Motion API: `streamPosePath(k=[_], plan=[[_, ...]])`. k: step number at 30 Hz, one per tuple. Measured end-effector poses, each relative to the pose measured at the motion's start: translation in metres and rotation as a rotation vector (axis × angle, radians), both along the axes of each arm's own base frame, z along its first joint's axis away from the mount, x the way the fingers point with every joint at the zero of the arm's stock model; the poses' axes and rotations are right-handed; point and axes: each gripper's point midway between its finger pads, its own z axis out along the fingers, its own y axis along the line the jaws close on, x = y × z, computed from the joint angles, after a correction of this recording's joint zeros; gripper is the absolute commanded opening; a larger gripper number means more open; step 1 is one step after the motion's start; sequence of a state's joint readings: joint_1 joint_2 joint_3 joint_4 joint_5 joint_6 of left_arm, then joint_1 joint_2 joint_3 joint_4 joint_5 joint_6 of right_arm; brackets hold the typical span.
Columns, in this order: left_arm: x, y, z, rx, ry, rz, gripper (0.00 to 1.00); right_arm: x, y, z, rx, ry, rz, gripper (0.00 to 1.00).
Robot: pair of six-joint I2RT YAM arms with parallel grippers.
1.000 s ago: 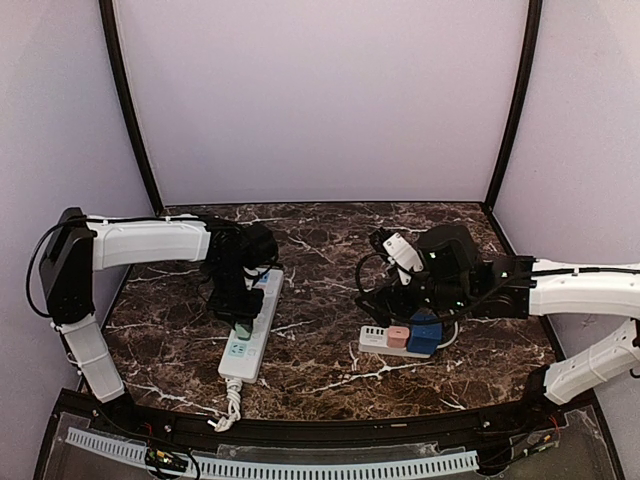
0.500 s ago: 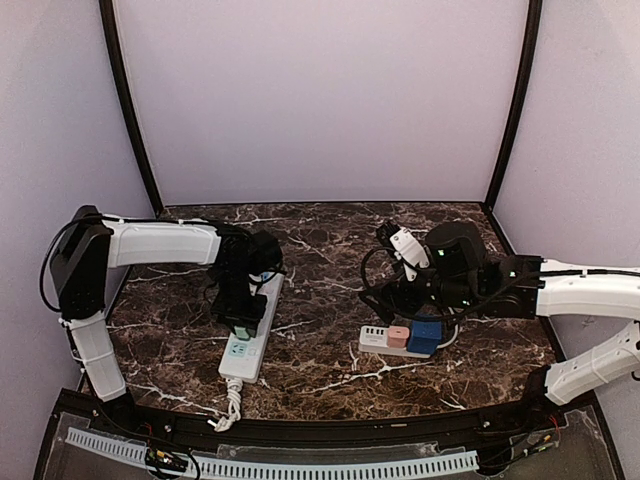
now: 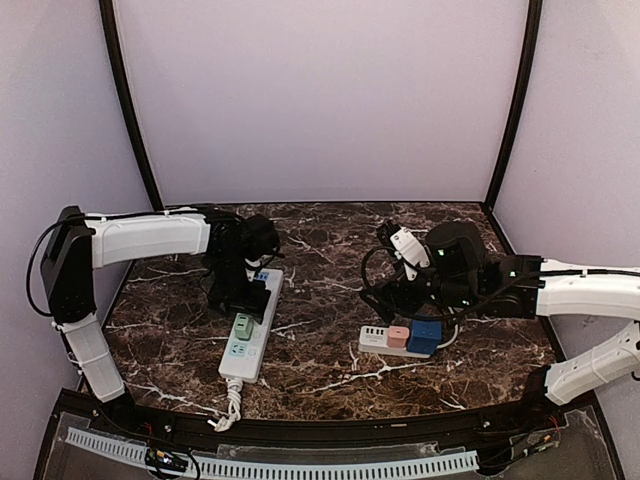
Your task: Insert the plug
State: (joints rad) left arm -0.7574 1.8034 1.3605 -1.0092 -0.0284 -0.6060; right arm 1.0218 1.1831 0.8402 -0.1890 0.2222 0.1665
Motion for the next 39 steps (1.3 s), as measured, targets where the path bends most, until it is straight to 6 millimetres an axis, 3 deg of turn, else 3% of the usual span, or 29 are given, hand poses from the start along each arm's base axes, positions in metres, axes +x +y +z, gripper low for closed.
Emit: streamPosePath(k=[9,13,17,22,28,34,37,39], plan=[[0.01,0.001,0.063,-0.064,-0.129,-0.012,0.87,0.002,0.003,0.013,0.013,-0.008,0.0,0.99],[0.012,0.005,0.089,-0.079,-0.191,-0.024,0.97,0.002,0.004,0.02,0.02,-0.012,0.0,0.99],[0.015,0.012,0.114,-0.084,-0.262,-0.04,0.99,0.004,0.005,0.031,0.028,-0.02,-0.003,0.99],[0.019,0.027,0.15,-0.1,-0.357,-0.041,0.99,0.008,0.006,0.049,0.038,-0.041,-0.015,0.99],[0.025,0.061,0.188,-0.099,-0.469,-0.01,0.99,0.015,-0.001,0.064,0.013,-0.085,-0.053,0.99],[0.027,0.092,0.207,-0.038,-0.524,-0.002,0.99,0.037,-0.029,0.083,-0.011,-0.122,-0.167,0.99],[0.028,0.108,0.209,0.006,-0.53,0.003,0.99,0.066,-0.065,0.098,0.024,-0.094,-0.288,0.99],[0.031,0.121,0.212,0.037,-0.535,0.012,0.99,0.089,-0.099,0.105,0.069,-0.043,-0.385,0.99]])
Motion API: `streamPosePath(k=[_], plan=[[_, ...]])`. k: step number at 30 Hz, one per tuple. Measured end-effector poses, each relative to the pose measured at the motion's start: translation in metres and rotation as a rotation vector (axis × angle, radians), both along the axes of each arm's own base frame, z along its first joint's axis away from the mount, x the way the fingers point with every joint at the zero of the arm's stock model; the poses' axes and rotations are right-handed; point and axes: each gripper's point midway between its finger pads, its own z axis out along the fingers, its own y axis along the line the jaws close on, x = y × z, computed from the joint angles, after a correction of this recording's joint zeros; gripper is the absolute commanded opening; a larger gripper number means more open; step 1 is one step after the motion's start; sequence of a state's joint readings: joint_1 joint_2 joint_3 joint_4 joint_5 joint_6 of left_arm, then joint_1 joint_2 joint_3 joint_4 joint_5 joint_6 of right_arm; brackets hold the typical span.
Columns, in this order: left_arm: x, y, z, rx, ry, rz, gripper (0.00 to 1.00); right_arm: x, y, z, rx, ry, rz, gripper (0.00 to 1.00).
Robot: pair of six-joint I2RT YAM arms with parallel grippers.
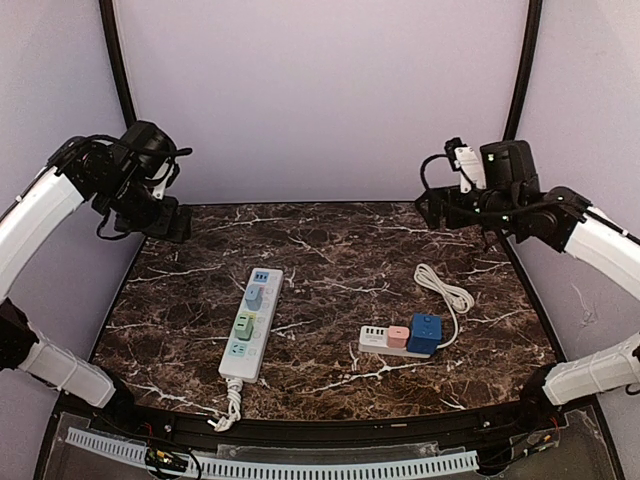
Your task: Insert the plug
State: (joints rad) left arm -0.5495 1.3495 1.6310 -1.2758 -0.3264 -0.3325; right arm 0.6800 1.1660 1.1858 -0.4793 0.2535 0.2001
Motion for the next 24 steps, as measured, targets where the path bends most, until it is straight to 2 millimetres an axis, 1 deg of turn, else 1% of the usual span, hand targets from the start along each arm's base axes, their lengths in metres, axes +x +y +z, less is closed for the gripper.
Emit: streamPosePath(k=[1,2,3,4,5,7,12,14,15,17,19,24], plan=[[0.001,0.006,0.002,0.008,-0.007,0.011,0.99,0.007,-0.012,0.001,0.019,0.016,-0.029,0.99],[0.003,0.011,0.004,0.015,-0.013,0.021,0.99,0.016,-0.031,-0.001,0.047,0.044,-0.074,0.99],[0.004,0.018,0.006,0.026,-0.02,0.032,0.99,0.018,-0.042,-0.006,0.083,0.09,-0.093,0.99],[0.005,0.026,0.008,0.036,-0.028,0.048,0.99,0.025,-0.063,-0.007,0.095,0.102,-0.153,0.99],[0.005,0.033,0.01,0.041,-0.035,0.064,0.99,0.026,-0.076,-0.011,0.123,0.132,-0.181,0.98],[0.006,0.05,0.016,0.045,-0.053,0.105,0.99,0.023,-0.095,-0.016,0.176,0.172,-0.221,0.99],[0.003,0.086,0.028,0.033,-0.114,0.226,0.99,0.002,-0.139,-0.025,0.327,0.232,-0.325,0.99],[-0.001,0.092,0.028,0.03,-0.127,0.249,0.99,-0.003,-0.149,-0.03,0.373,0.252,-0.363,0.99],[-0.003,0.093,0.026,0.028,-0.129,0.252,0.99,-0.005,-0.15,-0.032,0.383,0.261,-0.368,0.99],[-0.005,0.093,0.021,0.017,-0.133,0.257,0.99,-0.01,-0.148,-0.037,0.401,0.282,-0.364,0.99],[-0.006,0.091,0.016,0.001,-0.138,0.255,0.99,-0.014,-0.147,-0.039,0.411,0.287,-0.359,0.99],[-0.009,0.086,0.011,-0.043,-0.159,0.243,0.99,-0.022,-0.146,-0.026,0.437,0.243,-0.349,0.99]])
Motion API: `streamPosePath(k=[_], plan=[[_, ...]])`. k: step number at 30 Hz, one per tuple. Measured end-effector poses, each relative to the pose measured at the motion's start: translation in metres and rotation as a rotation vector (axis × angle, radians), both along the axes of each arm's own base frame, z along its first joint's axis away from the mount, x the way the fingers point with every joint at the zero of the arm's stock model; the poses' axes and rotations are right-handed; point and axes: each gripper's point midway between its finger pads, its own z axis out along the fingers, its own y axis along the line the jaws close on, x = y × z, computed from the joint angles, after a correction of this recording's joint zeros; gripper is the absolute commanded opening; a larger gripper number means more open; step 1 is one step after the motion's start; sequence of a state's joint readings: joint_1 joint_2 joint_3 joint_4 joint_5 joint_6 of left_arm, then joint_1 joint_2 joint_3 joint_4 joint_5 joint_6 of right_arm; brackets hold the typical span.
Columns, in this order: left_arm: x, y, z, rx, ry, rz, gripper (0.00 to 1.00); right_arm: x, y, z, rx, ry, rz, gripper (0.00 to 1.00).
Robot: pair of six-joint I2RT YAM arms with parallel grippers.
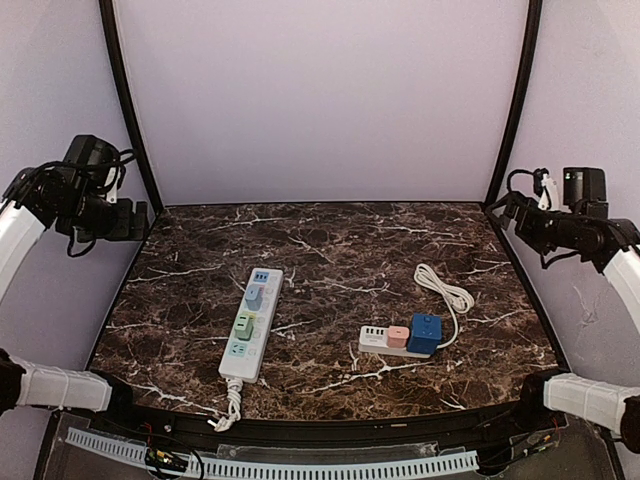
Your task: Insert the plug
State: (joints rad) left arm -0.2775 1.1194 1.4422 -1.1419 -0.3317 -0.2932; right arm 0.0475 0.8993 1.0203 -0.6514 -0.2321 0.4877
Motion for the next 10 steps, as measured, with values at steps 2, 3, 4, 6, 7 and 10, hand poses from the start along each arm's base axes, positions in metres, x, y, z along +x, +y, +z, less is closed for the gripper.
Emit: streamPosePath(k=[2,3,4,6,7,10], plan=[[-0.001,-0.001,0.001,-0.011,-0.019,-0.003,0.99,-0.002,0.0,0.006,0.005,-0.025,-0.002,0.99],[-0.002,-0.001,0.001,-0.017,-0.029,-0.004,0.99,-0.002,0.0,0.008,0.005,-0.035,-0.002,0.99],[-0.003,-0.001,0.002,-0.021,-0.039,-0.004,0.99,-0.003,0.0,0.011,0.006,-0.047,-0.002,0.99],[-0.005,-0.001,0.004,-0.032,-0.058,-0.006,0.99,-0.003,0.0,0.014,0.006,-0.063,-0.003,0.98],[-0.006,-0.001,0.004,-0.037,-0.067,-0.006,0.99,-0.004,0.0,0.015,0.006,-0.067,-0.003,0.99],[-0.009,-0.002,0.005,-0.052,-0.084,-0.009,0.99,-0.004,0.0,0.016,0.007,-0.076,-0.002,0.99]])
